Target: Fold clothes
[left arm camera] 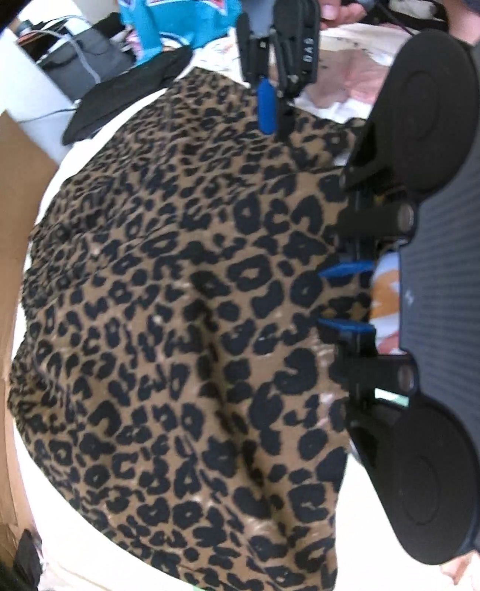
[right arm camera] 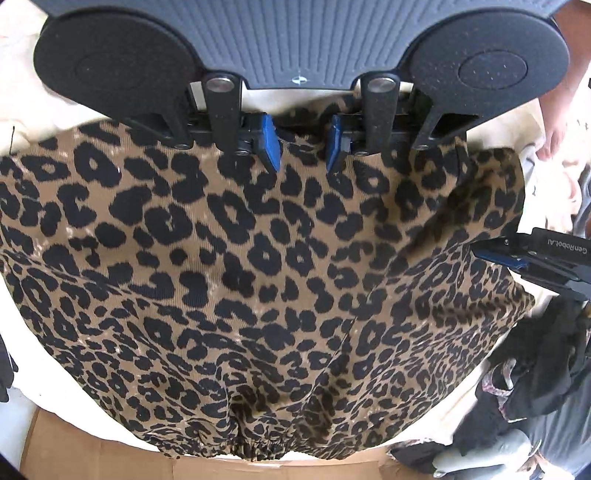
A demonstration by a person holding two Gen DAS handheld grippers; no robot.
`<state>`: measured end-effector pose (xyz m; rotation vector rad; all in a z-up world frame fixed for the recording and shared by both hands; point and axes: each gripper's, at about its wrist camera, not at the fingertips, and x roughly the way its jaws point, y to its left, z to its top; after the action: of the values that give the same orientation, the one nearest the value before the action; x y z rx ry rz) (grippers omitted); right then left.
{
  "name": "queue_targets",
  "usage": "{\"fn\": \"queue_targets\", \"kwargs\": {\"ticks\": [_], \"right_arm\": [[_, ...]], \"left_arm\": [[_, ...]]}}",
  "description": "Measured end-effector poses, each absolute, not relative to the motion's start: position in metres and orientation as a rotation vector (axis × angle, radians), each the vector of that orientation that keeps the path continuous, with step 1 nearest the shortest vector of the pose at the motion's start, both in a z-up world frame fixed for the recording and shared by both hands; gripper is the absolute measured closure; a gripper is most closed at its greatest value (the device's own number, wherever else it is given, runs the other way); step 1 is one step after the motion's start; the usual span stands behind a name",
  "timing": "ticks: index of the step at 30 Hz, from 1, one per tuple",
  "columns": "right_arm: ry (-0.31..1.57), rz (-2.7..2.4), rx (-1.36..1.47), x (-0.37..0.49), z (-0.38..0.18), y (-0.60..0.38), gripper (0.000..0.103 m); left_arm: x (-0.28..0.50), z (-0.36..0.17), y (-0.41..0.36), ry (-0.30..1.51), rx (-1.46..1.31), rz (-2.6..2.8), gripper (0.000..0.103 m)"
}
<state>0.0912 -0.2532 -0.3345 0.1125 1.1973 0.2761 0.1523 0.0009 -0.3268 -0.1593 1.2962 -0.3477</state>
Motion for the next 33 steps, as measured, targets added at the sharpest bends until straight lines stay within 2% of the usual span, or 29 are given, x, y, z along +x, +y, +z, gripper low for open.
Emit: {"fn": "queue_targets", "kwargs": {"ticks": [7,13,26,27,28,29,31,33], "right_arm": [[1.220,0.299,0.071,0.083,-0.331,-0.251,0.069],[1.267,0.298,0.154,0.084,-0.325,-0.264,0.070],[1.188,0.254,0.245,0.087,-0.310,-0.281,0.070],[1.184,0.254,0.241,0.088,-0.309,-0.280,0.070],[1.179,0.252,0.242,0.088,-0.309,-0.280,0.070],[1.175,0.249,0.244,0.088,-0.308,-0.281,0.070],[1.169,0.238,0.253,0.089,-0.307,-0.282,0.070],[1.170,0.234,0.268,0.090,-0.309,-0.282,0.070]], "left_arm": [[0.143,-0.328,0.000,1.324,-0.173,-0.369,0.077],[0.140,-0.326,0.015,1.346,-0.244,-0.389,0.078],[0.153,-0.289,0.105,1.171,-0.332,-0.121,0.076],[0.152,-0.289,0.113,1.162,-0.333,-0.090,0.075],[0.150,-0.287,0.120,1.147,-0.338,-0.058,0.068],[0.149,-0.286,0.127,1.132,-0.343,-0.026,0.056],[0.145,-0.284,0.142,1.105,-0.350,0.035,0.046],[0.141,-0.282,0.155,1.092,-0.348,0.082,0.046]]}}
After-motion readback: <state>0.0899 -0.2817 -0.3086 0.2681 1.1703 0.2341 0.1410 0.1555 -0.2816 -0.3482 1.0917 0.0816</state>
